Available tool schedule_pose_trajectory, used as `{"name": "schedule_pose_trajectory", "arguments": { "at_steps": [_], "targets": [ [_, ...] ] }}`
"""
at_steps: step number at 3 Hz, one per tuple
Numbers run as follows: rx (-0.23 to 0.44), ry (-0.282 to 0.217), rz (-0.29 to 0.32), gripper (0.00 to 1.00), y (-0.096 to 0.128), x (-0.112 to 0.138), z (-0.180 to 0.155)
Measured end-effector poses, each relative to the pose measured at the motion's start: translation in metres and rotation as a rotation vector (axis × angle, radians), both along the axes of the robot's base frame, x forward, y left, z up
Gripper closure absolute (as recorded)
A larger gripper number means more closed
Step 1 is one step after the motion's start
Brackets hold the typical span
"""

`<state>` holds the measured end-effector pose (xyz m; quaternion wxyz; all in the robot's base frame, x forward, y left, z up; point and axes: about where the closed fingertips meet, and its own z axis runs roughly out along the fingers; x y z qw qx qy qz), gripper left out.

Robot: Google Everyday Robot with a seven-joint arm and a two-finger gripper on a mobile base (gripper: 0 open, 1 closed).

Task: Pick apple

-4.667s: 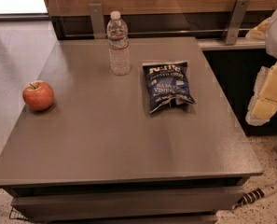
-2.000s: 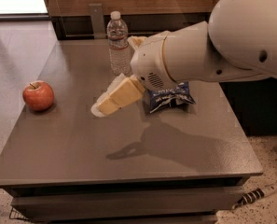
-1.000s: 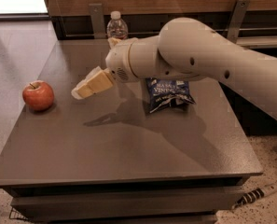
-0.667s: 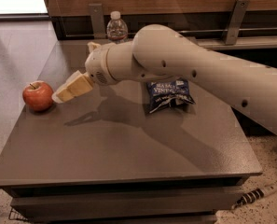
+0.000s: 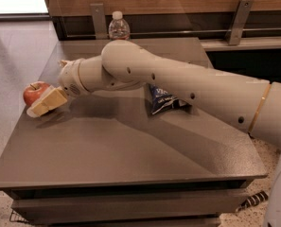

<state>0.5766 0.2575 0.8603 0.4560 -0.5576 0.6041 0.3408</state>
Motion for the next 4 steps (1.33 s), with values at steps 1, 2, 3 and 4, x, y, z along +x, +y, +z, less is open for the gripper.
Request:
{"name": "schedule_pose_trajectory", "arguments": {
  "at_steps": [1, 2, 3, 4],
  "targets": [
    [0.031, 0.013, 0.023, 0.00, 0.009, -0.013, -0.011],
    [0.049, 0.003, 0.030, 0.14, 0.012, -0.033, -0.012],
    [0.050, 0.003, 0.035, 0.36, 0.014, -0.036, -0.012],
    [0.050, 0.002, 0.039, 0.59, 0.015, -0.038, -0.012]
  ]
}}
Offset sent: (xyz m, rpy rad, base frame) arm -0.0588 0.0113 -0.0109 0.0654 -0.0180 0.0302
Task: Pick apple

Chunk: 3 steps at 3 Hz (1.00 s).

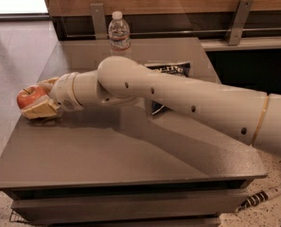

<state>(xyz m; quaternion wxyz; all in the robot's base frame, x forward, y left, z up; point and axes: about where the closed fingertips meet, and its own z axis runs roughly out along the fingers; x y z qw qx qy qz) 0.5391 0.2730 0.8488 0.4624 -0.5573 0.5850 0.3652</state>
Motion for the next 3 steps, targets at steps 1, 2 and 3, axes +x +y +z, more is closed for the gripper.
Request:
{"name": "schedule_pose_trajectory", "arguments": {
  "at_steps": [1, 2, 3],
  "targets": [
    [0.000, -0.001, 0.004, 0.83, 0.0018, -0.0015, 0.0004],
    [0.000, -0.001, 0.008, 1.00, 0.0035, -0.0029, 0.0009],
    [0.000, -0.001, 0.008, 1.00, 0.0035, -0.0029, 0.0009]
  ]
}}
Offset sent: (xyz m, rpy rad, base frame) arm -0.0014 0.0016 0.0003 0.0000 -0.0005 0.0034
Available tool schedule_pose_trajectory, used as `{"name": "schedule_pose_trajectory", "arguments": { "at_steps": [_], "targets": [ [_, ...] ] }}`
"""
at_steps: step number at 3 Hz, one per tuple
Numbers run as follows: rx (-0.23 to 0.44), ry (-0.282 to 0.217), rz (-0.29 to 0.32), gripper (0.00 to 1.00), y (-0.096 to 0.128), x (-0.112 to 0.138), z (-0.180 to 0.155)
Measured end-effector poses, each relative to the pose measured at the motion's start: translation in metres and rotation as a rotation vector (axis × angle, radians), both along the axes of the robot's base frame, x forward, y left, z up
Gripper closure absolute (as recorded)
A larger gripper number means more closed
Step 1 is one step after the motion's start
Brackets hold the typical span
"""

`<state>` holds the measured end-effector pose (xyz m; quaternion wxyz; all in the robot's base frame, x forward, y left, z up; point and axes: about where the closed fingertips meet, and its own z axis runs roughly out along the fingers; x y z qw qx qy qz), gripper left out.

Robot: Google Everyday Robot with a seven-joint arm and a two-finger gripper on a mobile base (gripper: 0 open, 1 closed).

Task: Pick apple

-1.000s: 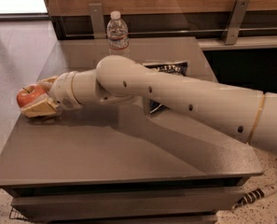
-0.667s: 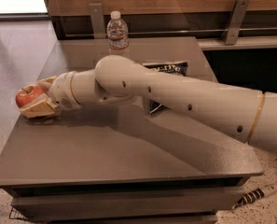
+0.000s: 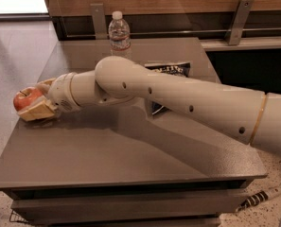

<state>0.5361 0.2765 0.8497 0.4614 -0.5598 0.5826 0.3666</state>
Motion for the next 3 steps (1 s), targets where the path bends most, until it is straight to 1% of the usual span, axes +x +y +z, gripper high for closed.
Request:
{"name": "schedule_pose_trajectory", "arguments": {
  "at_steps": [1, 2, 3],
  "targets": [
    [0.032, -0.041, 0.035, 1.00, -0.010, 0.003, 0.029],
    [0.072, -0.116, 0.074, 1.00, -0.031, 0.004, 0.080],
    [0.104, -0.176, 0.094, 1.00, -0.050, 0.007, 0.120]
  ]
}}
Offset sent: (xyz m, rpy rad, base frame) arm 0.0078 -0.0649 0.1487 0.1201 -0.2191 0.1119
